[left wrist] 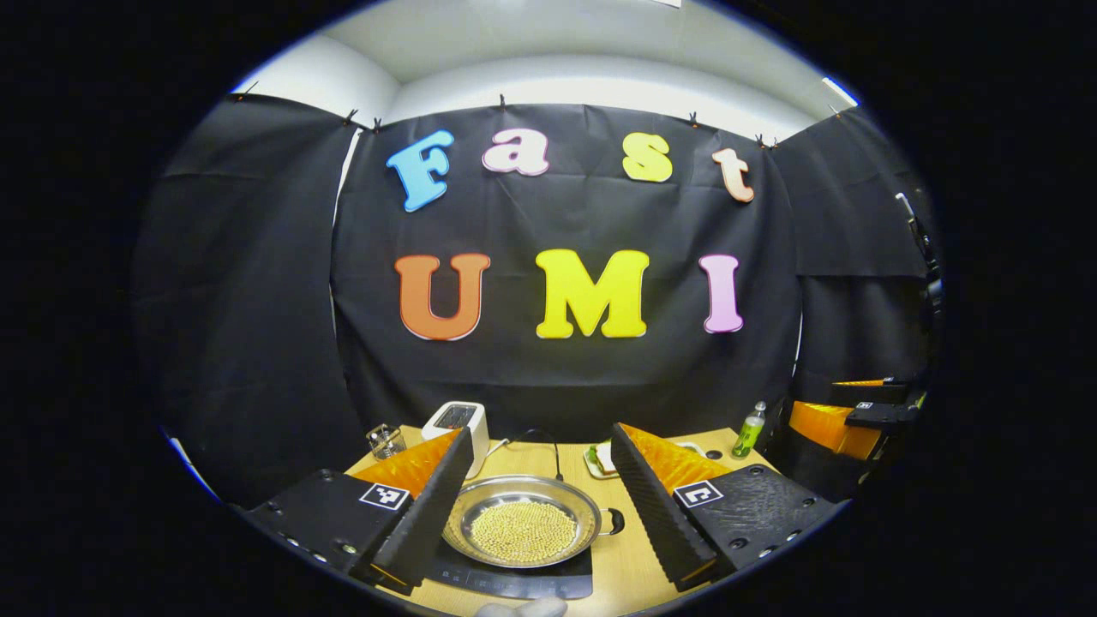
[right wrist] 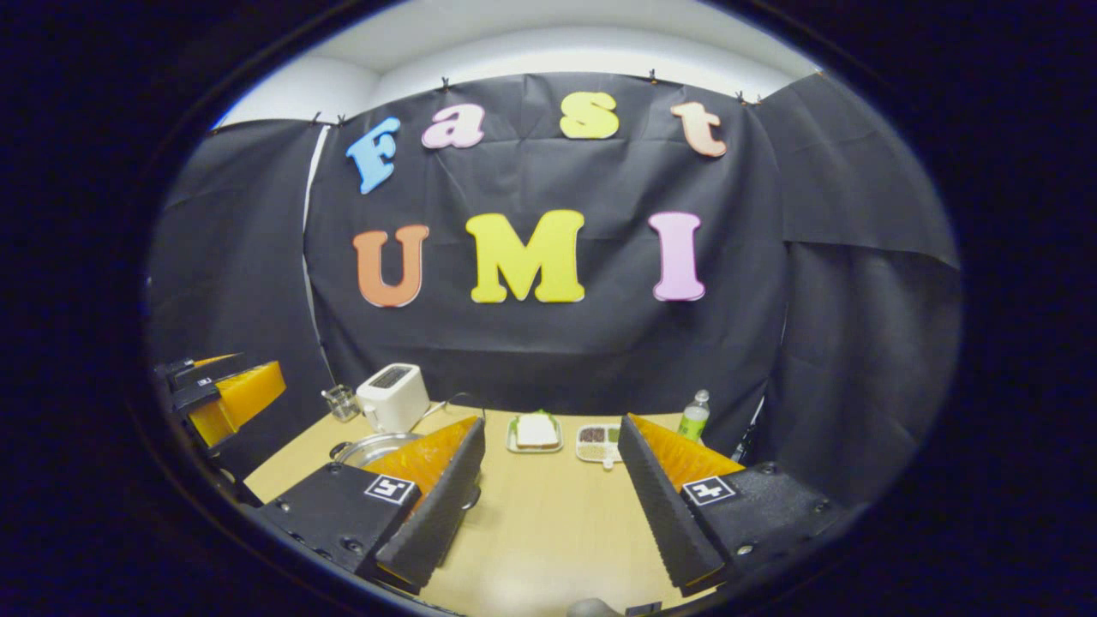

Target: First push the handle of the pot to place it horizontally, then grasp the pot with both hands and set it on the induction cooktop.

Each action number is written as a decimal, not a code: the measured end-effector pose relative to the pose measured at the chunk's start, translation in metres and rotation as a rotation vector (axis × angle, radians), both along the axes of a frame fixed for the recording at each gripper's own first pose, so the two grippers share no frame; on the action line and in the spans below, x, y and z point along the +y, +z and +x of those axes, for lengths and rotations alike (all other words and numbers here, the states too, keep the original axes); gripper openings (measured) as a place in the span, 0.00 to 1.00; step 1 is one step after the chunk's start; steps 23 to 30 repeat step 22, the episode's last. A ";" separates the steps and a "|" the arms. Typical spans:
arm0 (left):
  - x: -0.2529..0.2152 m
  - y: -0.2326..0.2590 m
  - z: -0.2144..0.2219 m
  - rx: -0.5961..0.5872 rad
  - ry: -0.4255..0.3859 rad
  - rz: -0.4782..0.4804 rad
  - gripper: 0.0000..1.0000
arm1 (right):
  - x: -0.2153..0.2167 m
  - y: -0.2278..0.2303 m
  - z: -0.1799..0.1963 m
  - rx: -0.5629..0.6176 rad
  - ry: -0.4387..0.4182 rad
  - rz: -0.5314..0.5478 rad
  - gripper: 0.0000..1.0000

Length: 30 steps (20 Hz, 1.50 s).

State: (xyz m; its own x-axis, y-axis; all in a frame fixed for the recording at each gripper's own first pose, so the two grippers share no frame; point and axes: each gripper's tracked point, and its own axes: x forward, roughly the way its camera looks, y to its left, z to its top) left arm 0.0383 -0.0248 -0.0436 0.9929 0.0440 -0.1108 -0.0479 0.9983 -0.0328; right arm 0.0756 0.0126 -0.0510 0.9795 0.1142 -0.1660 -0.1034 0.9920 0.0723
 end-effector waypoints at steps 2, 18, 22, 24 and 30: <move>-0.012 0.015 -0.009 -0.022 -0.011 0.006 0.96 | -0.014 0.020 -0.012 -0.041 -0.017 0.001 0.98; -0.031 0.057 -0.029 -0.072 0.013 0.022 0.96 | -0.045 0.064 -0.041 -0.128 -0.040 0.009 0.99; -0.039 0.062 -0.027 -0.091 -0.001 0.026 0.96 | -0.049 0.064 -0.041 -0.119 -0.042 0.003 0.99; -0.039 0.062 -0.027 -0.091 -0.001 0.026 0.96 | -0.049 0.064 -0.041 -0.119 -0.042 0.003 0.99; -0.039 0.062 -0.027 -0.091 -0.001 0.026 0.96 | -0.049 0.064 -0.041 -0.119 -0.042 0.003 0.99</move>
